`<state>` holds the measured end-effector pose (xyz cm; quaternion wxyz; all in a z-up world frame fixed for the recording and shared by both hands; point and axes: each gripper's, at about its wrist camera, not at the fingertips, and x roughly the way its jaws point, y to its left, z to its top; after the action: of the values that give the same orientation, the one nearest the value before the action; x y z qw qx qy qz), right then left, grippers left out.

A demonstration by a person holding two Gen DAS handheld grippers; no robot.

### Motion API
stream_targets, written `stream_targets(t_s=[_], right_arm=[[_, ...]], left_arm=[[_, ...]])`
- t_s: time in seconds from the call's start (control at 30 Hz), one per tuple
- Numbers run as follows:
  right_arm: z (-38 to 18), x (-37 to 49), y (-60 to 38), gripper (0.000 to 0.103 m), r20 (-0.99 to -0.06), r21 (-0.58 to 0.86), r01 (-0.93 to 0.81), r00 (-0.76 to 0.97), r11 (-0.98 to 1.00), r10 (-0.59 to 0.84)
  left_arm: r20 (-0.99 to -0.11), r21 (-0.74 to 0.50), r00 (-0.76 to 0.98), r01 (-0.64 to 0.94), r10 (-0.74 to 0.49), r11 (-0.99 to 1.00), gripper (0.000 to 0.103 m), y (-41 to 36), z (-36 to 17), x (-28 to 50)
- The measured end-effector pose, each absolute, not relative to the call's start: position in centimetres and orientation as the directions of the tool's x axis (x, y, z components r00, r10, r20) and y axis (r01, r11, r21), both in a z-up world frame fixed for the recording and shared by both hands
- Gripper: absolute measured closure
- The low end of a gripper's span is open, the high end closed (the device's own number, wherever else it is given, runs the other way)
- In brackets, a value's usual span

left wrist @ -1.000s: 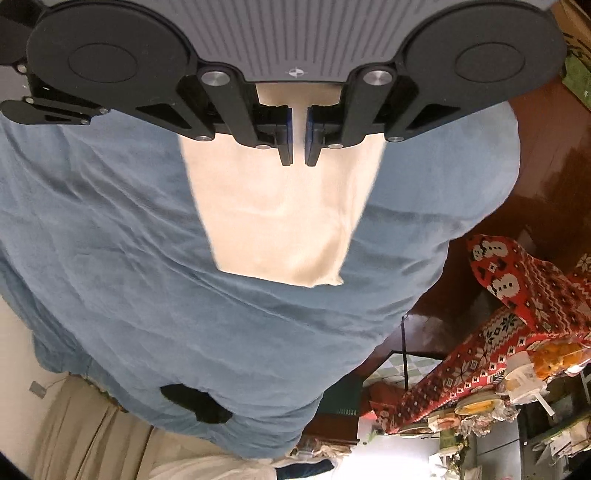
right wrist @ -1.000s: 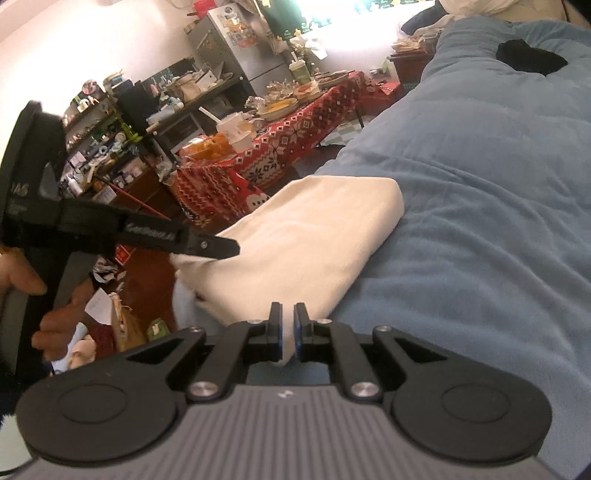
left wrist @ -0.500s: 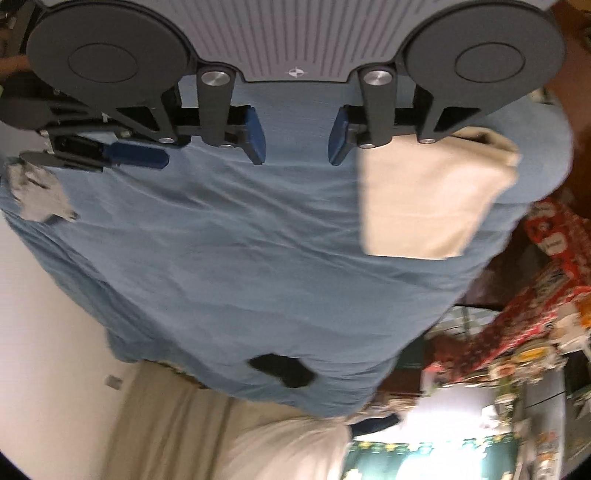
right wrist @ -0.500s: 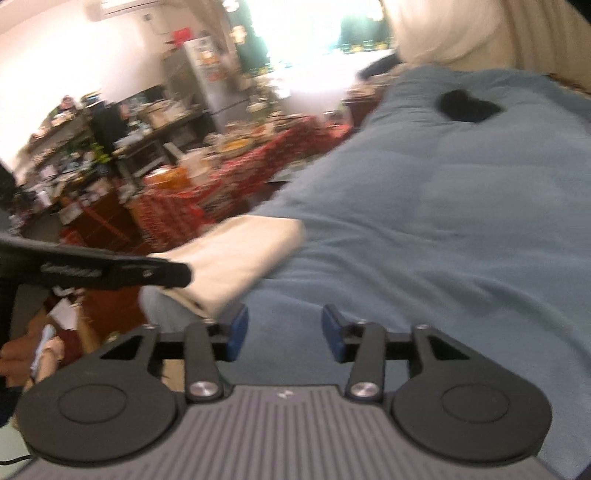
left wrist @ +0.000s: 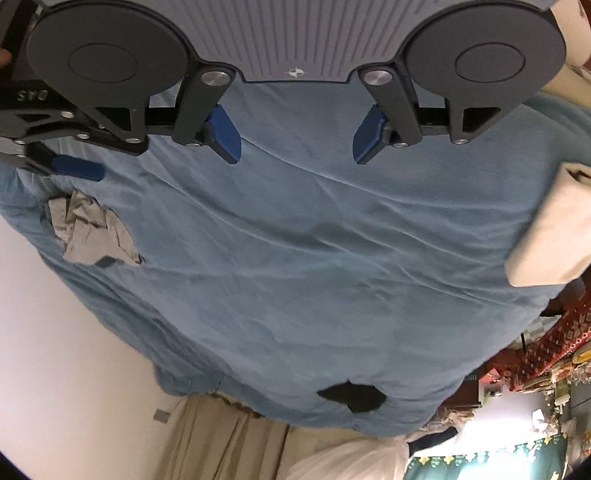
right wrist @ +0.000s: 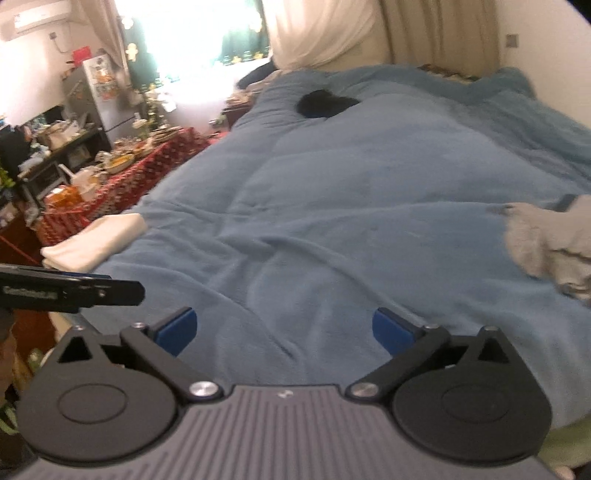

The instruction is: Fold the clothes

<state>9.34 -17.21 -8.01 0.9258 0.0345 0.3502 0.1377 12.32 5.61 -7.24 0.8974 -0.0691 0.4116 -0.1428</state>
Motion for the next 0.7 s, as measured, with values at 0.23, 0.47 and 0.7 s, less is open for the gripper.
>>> stream_targets(t_s=[0.23,0.47,0.7], right_arm=[[-6.2,5.8,-19.7,0.001,-0.641,0.147,-0.147,0.739,0.978,0.207],[-2.7,1.5,-19.5,0.001,-0.592,0.089,-0.016,0.803,0.996,0.066],[0.0,-0.9,-18.1,0.001,-0.575,0.010,0.052,0.817,0.999,-0.037]], left_arm=[[-0.769,-0.183,0.576,0.214,-0.275,0.960,0.031,1.6,-7.1,9.8],[-0.765,-0.113,0.605,0.213,-0.222,0.970,0.030,1.3,-4.7,6.4],[-0.775,-0.050,0.607,0.221,-0.177,0.974,0.024,1.2,-2.7,4.0]])
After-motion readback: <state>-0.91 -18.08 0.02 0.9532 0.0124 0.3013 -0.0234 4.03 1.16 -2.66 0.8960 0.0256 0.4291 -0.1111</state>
